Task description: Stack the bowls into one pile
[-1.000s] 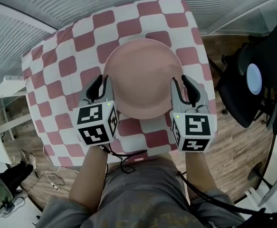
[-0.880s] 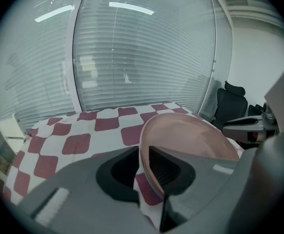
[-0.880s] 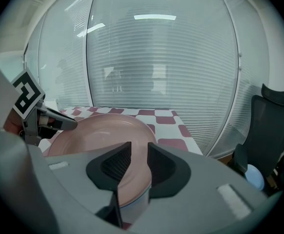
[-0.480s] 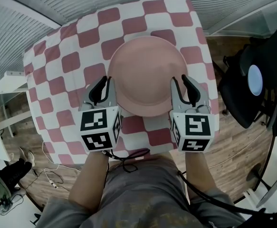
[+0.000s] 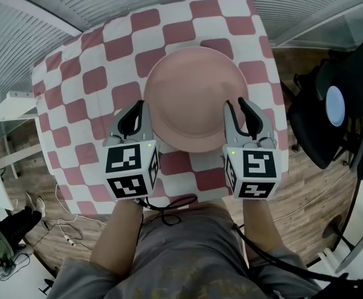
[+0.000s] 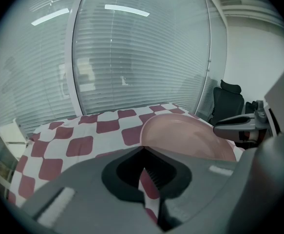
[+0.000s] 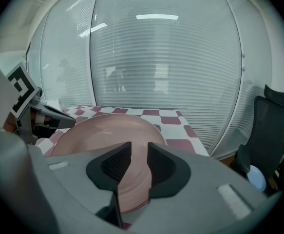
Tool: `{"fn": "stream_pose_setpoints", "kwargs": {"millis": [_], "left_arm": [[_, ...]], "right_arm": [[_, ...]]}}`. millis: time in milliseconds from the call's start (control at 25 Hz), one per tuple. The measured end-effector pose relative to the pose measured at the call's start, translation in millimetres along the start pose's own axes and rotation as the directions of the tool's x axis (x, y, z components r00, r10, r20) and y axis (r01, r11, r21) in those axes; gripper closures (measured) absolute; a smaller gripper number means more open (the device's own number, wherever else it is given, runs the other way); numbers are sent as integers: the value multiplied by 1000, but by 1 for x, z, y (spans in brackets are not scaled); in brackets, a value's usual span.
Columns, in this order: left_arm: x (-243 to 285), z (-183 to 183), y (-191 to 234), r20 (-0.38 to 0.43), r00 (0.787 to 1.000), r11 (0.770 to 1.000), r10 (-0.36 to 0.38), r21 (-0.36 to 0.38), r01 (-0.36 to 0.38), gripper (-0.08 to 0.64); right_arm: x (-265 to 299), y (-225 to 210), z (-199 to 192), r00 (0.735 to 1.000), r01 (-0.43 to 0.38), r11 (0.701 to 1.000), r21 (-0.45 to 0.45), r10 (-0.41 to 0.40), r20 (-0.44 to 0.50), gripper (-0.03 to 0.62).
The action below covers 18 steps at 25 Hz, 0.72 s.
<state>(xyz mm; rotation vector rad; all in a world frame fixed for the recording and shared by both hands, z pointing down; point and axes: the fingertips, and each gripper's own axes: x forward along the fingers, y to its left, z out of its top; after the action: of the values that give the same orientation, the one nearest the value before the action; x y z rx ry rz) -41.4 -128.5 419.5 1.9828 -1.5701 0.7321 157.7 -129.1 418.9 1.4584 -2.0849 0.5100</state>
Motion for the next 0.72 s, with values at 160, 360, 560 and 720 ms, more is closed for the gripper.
{"fn": "stream_pose_setpoints", "kwargs": {"millis": [160,360,560,720], "left_arm": [[2,-2,0,1,1000,1000,2,0,-2,560],[6,-5,-1,-12,1000,1000,-5,-5,5,560],[5,-8,-2,-18,1000,1000,-5,-12,4,560],[5,-3,-2,-2,1000,1000,1,-7,-1,560]], "right_arm": [[-1,-1,-2,1000,3,1000,2,-3,0,463],[-1,-1,-2,1000,1,1000,-1,-1,0,463],[-1,-6,-5,1000,9,1000,2,-9,-7,463],[-3,-16,-8,999,46,999,11,-46,-3,468]]}}
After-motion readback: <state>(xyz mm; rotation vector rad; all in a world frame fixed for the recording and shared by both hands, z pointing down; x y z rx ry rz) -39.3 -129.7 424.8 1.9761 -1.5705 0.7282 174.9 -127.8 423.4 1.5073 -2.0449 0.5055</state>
